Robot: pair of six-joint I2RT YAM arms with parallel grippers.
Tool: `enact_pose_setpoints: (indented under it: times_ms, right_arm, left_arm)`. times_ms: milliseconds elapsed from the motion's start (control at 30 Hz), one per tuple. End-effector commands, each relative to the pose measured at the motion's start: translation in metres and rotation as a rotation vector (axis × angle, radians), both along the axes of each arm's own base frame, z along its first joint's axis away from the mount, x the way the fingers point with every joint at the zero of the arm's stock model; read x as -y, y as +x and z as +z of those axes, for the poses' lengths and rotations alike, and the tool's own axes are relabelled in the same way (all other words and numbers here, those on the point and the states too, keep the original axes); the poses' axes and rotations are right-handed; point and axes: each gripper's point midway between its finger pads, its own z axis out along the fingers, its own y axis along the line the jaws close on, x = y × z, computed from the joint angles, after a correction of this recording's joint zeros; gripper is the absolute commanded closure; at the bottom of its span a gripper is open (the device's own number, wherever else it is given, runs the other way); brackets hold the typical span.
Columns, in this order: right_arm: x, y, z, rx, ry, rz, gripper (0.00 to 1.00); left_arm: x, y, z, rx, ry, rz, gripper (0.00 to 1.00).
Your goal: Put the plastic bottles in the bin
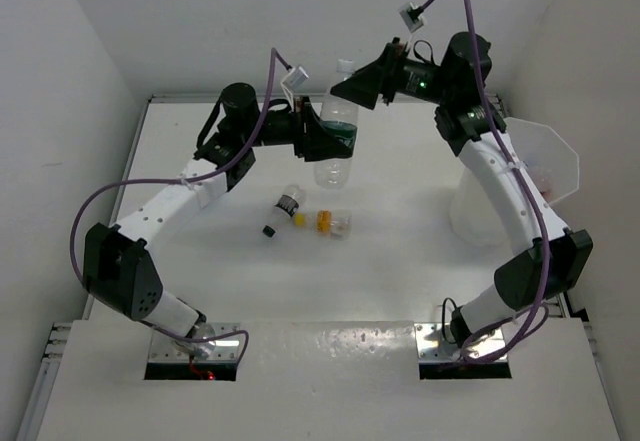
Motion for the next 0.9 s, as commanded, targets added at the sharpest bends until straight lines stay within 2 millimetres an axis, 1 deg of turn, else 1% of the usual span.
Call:
enact_pose_setpoints:
  times_ms: [0,33,67,100,133,167,200,233,267,300,333,367,400,433,467,500,533,567,600,633,667,700,733,767,800,833,867]
  right_arm:
    - [-0.019,-0.012,0.018,0.103,-0.009,0.045,0.01]
    - [-0.022,-0.009,0.017,0.105,-0.014,0.042,0.01]
    - [-0.024,-0.008,0.017,0.103,-0.011,0.043,0.04]
    - [-0.025,-0.009,0.018,0.102,-0.006,0.046,0.11]
    - [-0.025,-0.007,0.018,0.102,-0.003,0.041,0.21]
    - [-0.023,-0.007,0.020,0.109,-0.005,0.036,0.32]
    - [-0.022,-0.009,0.019,0.094,-0.013,0.027,0.45]
    - [-0.021,-0.009,0.019,0.116,-0.027,0.020,0.52]
    - [-0.016,-0.011,0.021,0.125,-0.040,0.008,0.58]
    - [-0.012,-0.009,0.022,0.136,-0.043,-0.006,0.66]
    - [-0.002,-0.005,0.024,0.135,-0.042,-0.029,0.70]
    - [0.004,-0.005,0.023,0.118,-0.035,-0.045,0.74]
    - [0.032,0.011,0.025,0.095,-0.024,-0.116,0.79]
    - [0.042,0.014,0.027,0.098,-0.019,-0.134,0.81]
    - [0.054,0.013,0.038,0.111,-0.008,-0.164,0.81]
    - [0.091,0.028,0.042,0.114,-0.013,-0.255,0.81]
    - [0.106,0.027,0.062,0.176,-0.017,-0.290,0.81]
    - [0.123,0.030,0.069,0.196,-0.030,-0.332,0.81]
    - [0.165,0.047,0.054,0.115,-0.064,-0.433,0.81]
    - [0.177,0.043,0.076,0.163,-0.080,-0.469,0.81]
    - [0.203,0.041,0.096,0.272,-0.144,-0.541,0.81]
    - [0.227,0.045,0.082,0.191,-0.170,-0.597,0.81]
    - [0.249,0.040,0.097,0.245,-0.206,-0.657,0.81]
    - [0.260,0.038,0.099,0.236,-0.220,-0.685,0.81]
    - [0.277,0.033,0.100,0.240,-0.252,-0.725,0.81]
    - [0.297,0.031,0.097,0.240,-0.282,-0.771,0.81]
    - [0.305,0.026,0.094,0.221,-0.294,-0.793,0.81]
  left_arm:
    - [0.008,-0.009,0.016,0.062,-0.027,-0.042,0.52]
    - [0.008,-0.009,0.014,0.064,-0.022,-0.042,0.52]
    - [0.007,-0.009,0.011,0.063,-0.013,-0.041,0.51]
    - [0.007,-0.009,0.010,0.053,-0.008,-0.041,0.50]
    - [0.007,-0.008,0.002,0.049,0.008,-0.040,0.41]
    - [0.005,-0.011,0.004,0.054,0.013,-0.040,0.34]
    - [-0.004,-0.007,0.001,0.043,0.019,-0.014,0.27]
    - [-0.010,-0.004,0.000,0.043,0.019,0.004,0.20]
    - [-0.018,0.000,0.001,0.030,0.025,0.026,0.12]
    - [-0.036,0.018,-0.003,0.006,0.035,0.107,0.08]
    - [-0.048,0.026,0.000,0.014,0.043,0.159,0.00]
    - [-0.061,0.038,-0.001,0.005,0.061,0.215,0.00]
    - [-0.075,0.049,-0.012,-0.013,0.110,0.268,0.00]
    - [-0.106,0.071,-0.004,0.016,0.129,0.375,0.00]
    - [-0.122,0.083,-0.006,0.036,0.171,0.427,0.00]
    - [-0.156,0.102,-0.007,0.113,0.315,0.547,0.00]
    - [-0.178,0.112,-0.043,0.106,0.501,0.573,0.00]
    - [-0.192,0.123,-0.051,0.127,0.596,0.623,0.00]
    - [-0.224,0.139,-0.053,0.150,0.723,0.743,0.00]
    - [-0.240,0.144,-0.068,0.135,0.816,0.763,0.00]
    - [-0.255,0.147,-0.103,0.100,0.941,0.719,0.00]
    - [-0.267,0.150,-0.117,0.080,1.012,0.735,0.00]
    - [-0.292,0.151,-0.135,0.040,1.087,0.758,0.00]
    - [-0.304,0.152,-0.150,0.018,1.138,0.761,0.00]
    - [-0.311,0.151,-0.177,-0.024,1.208,0.722,0.00]
    - [-0.322,0.147,-0.198,-0.068,1.254,0.697,0.00]
    - [-0.328,0.146,-0.211,-0.094,1.296,0.680,0.00]
